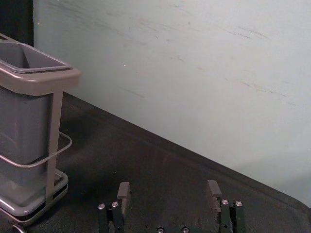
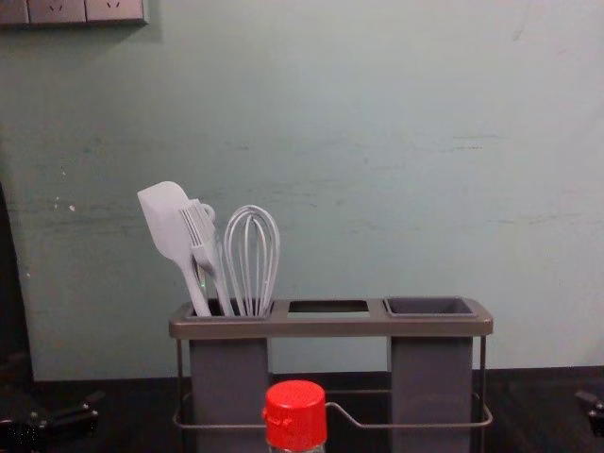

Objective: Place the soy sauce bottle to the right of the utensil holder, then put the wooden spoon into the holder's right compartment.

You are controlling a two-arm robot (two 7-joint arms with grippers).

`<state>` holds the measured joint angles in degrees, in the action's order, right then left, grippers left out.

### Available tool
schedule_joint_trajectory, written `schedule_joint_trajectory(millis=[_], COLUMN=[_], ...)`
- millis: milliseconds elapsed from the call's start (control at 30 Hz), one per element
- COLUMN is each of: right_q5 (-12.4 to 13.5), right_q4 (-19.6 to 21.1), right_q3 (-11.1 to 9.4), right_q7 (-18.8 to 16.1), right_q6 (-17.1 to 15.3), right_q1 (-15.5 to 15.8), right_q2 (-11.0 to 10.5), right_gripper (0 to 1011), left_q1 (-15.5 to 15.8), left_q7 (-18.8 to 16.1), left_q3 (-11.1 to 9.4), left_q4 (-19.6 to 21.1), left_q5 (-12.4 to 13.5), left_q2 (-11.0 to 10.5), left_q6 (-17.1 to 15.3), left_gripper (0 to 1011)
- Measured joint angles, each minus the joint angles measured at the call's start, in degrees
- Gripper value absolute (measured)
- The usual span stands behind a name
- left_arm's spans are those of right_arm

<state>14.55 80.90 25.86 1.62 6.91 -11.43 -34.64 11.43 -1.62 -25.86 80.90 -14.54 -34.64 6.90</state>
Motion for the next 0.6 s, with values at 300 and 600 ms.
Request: schedule_joint_trajectory(millis=[300,600], right_q5=[0.2,5.0], right_q4=[3.0,9.9], right_q3=[-2.0,-7.3], right_q7=[-1.0,-2.9], right_q6=[2.3,6.0], right_q1=[2.3,7.9], right_q2=[-0.7,-2.5], right_gripper=[1002,1003], left_q1=[0.0,0.0], left_q7=[0.0,0.0], left_q3=[0.0,0.0], left_q4=[0.0,0.0], left_q5=[0.0,0.0], left_q2=[0.0,0.0], left_q6=[0.0,0.0], left_gripper=[1005,1005])
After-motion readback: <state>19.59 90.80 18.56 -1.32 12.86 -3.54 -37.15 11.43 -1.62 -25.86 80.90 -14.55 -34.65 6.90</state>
